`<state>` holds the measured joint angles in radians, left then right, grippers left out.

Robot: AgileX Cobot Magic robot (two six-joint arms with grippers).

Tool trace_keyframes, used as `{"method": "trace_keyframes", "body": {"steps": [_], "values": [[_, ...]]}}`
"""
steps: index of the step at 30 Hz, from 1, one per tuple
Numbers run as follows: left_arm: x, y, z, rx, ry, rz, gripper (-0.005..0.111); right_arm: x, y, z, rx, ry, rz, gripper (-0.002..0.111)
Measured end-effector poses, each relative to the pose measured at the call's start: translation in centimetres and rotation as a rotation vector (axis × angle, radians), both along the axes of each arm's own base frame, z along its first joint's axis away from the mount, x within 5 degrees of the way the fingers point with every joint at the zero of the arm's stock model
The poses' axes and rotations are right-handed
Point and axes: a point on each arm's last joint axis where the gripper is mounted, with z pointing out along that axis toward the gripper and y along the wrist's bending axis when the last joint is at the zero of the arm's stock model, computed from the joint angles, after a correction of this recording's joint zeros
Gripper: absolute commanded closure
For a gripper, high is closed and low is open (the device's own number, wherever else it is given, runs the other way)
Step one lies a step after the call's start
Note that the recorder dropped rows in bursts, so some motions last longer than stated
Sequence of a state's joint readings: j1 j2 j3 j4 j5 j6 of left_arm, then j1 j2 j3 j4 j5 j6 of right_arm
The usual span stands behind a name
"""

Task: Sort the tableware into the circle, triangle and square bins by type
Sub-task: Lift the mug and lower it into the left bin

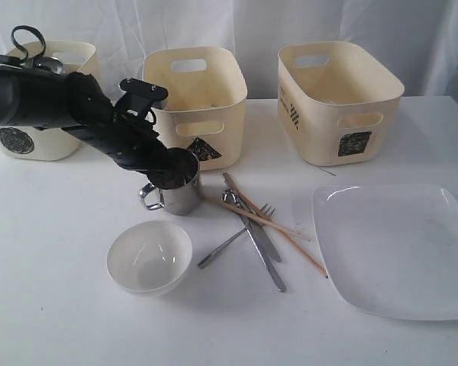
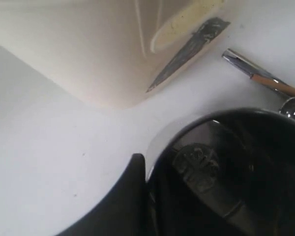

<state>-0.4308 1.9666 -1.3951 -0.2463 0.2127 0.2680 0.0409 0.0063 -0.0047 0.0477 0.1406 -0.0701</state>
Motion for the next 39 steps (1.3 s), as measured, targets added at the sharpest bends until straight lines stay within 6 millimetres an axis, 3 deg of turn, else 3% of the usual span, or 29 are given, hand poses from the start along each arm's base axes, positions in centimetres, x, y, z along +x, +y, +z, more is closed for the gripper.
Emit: {"method": "trace_keyframes", "body": {"steps": [4,9,18,23,27,31,35,39], "values": [[-0.7,0.3,1.7,0.020,-0.003,-0.030,0.107,0.0,0.0,0.0,0.000,0.000,0.000,0.108],[-2.2,1.7,5.3,0.047,-0.012,-0.056,0.107,0.0,0.0,0.0,0.000,0.000,0.000,0.108],[-4.7,7.8,13.5,0.056,-0.151,0.035,0.107,0.0,0.0,0.0,0.000,0.000,0.000,0.108],[-4.0,11.4,16.3,0.028,-0.335,0.162,0.107,0.0,0.0,0.0,0.000,0.000,0.000,0.108],[-1.8,13.9,16.2,0.021,-0.465,0.266,0.107,0.0,0.0,0.0,0.000,0.000,0.000,0.108],[1.1,16.9,14.8,0.028,-0.589,0.377,0.105,0.0,0.0,0.0,0.000,0.000,0.000,0.108],[3.8,19.4,12.6,0.031,-0.637,0.464,0.091,0.0,0.0,0.0,0.000,0.000,0.000,0.108],[6.3,20.1,10.9,0.035,-0.687,0.489,0.078,0.0,0.0,0.0,0.000,0.000,0.000,0.108]]}}
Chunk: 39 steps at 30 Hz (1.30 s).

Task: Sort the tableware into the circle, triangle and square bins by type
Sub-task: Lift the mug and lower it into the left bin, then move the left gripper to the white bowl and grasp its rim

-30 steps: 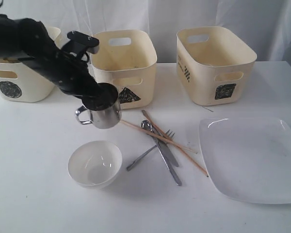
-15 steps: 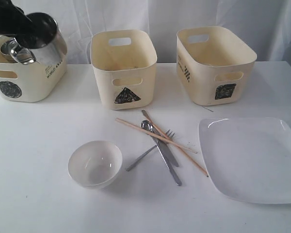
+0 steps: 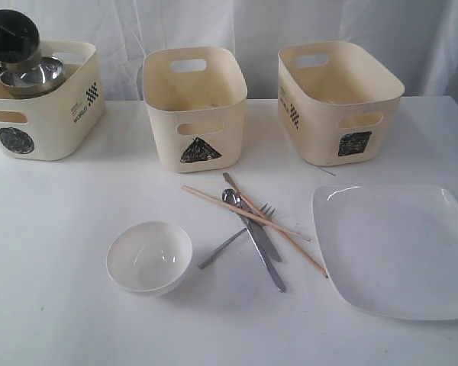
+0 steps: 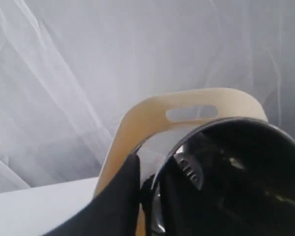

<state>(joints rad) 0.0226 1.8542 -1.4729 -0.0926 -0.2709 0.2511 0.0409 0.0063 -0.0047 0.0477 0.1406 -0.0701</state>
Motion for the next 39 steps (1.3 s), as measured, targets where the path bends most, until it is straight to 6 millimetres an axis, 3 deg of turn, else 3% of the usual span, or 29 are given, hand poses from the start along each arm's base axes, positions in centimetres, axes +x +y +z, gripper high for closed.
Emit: {"method": "trace_keyframes", "body": {"steps": [6,11,18,22,26,29,34,39], "values": [[3.3,0.3,-1.2,-0.019,-0.070,0.019,0.074,0.0,0.0,0.0,0.000,0.000,0.000,0.108],[4.5,0.3,-2.4,-0.037,-0.064,0.022,0.074,0.0,0.0,0.0,0.000,0.000,0.000,0.108],[4.5,0.1,-3.8,-0.161,0.061,0.039,0.075,0.0,0.0,0.0,0.002,0.000,0.000,0.108],[3.6,-0.2,-3.3,-0.193,0.155,0.034,0.075,0.0,0.0,0.0,0.002,0.000,0.000,0.108],[1.7,-1.4,-0.3,-0.201,0.203,0.000,0.075,0.0,0.0,0.0,0.002,0.000,0.000,0.108],[-0.8,-3.3,2.1,-0.195,0.217,-0.049,0.075,0.0,0.0,0.0,0.002,0.000,0.000,0.108],[-7.1,-6.6,4.0,-0.169,0.365,-0.160,0.075,0.0,0.0,0.0,0.002,0.000,0.000,0.108],[-13.2,-9.7,4.5,-0.157,0.551,-0.327,0.074,0.0,0.0,0.0,0.002,0.000,0.000,0.108]]}}
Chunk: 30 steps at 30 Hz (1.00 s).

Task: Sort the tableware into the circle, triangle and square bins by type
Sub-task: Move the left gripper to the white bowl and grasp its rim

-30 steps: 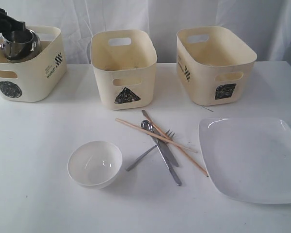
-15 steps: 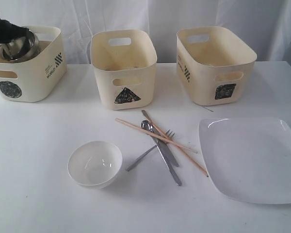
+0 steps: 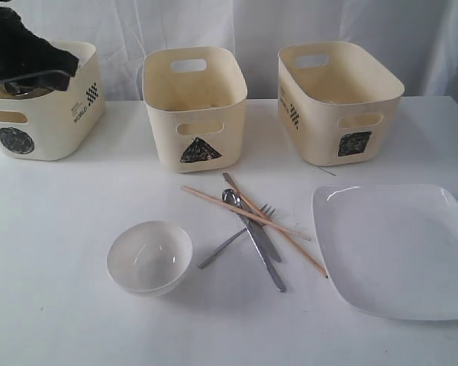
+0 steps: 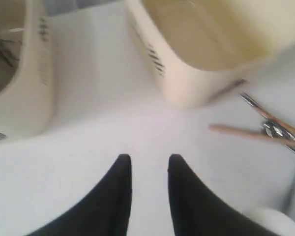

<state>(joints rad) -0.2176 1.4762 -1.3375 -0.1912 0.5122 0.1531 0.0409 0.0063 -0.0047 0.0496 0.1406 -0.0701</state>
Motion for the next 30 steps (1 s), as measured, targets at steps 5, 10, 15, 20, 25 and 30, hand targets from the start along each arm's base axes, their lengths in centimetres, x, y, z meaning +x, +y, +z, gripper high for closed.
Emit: {"method": "trace_keyframes", "body": {"steps": [5,10,15,20,25,30], "values": [[-5.3,-2.6,-4.2,0.003,0.269,-0.151,0.048,0.0,0.0,0.0,0.000,0.000,0.000,0.108],[-7.8,-5.1,-9.3,-0.034,0.318,-0.203,0.045,0.0,0.0,0.0,0.000,0.000,0.000,0.108],[-8.5,-4.9,-11.4,-0.032,0.313,-0.177,0.045,0.0,0.0,0.0,0.000,0.000,0.000,0.108],[-7.6,-4.9,-13.3,-0.006,0.287,-0.157,0.045,0.0,0.0,0.0,0.000,0.000,0.000,0.108],[-6.3,-5.3,-16.3,0.036,0.327,-0.144,0.049,0.0,0.0,0.0,0.000,0.000,0.000,0.108],[-5.3,-5.5,-18.8,0.077,0.343,-0.141,0.105,0.0,0.0,0.0,0.000,0.000,0.000,0.108]]}}
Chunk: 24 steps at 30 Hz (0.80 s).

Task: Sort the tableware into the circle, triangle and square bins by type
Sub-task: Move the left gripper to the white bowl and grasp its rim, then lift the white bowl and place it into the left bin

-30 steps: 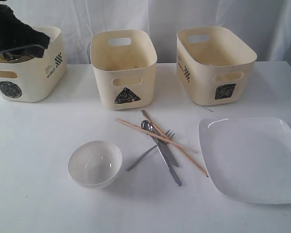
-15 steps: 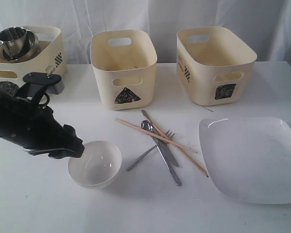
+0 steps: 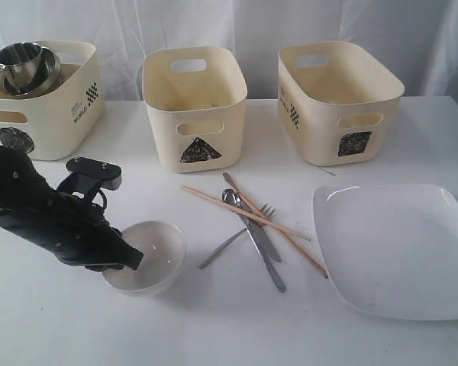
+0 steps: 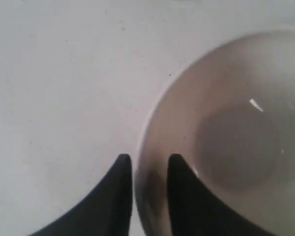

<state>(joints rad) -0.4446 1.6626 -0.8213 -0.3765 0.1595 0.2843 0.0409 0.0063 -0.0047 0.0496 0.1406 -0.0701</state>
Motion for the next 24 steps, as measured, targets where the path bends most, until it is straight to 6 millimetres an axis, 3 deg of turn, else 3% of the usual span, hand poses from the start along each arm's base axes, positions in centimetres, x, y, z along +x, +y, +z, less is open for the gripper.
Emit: {"method": "trace_keyframes", "body": {"steps": [4,7,10,14,17,20,24], "values": [[-0.2,0.1,2.0,-0.009,-0.088,-0.043,0.107,0.0,0.0,0.0,0.000,0.000,0.000,0.108],[-0.4,0.8,5.0,-0.030,-0.196,-0.060,0.107,0.0,0.0,0.0,0.000,0.000,0.000,0.108],[0.0,2.5,9.7,-0.054,-0.365,-0.026,0.107,0.0,0.0,0.0,0.000,0.000,0.000,0.108],[3.0,6.9,15.2,-0.022,-0.596,0.121,0.107,0.0,0.0,0.0,0.000,0.000,0.000,0.108],[6.0,10.3,18.2,0.005,-0.732,0.250,0.107,0.0,0.0,0.0,0.000,0.000,0.000,0.108],[8.8,12.8,19.4,0.050,-0.792,0.319,0.107,0.0,0.0,0.0,0.000,0.000,0.000,0.108],[12.7,14.6,18.6,0.086,-0.799,0.356,0.107,0.0,0.0,0.0,0.000,0.000,0.000,0.108]]}}
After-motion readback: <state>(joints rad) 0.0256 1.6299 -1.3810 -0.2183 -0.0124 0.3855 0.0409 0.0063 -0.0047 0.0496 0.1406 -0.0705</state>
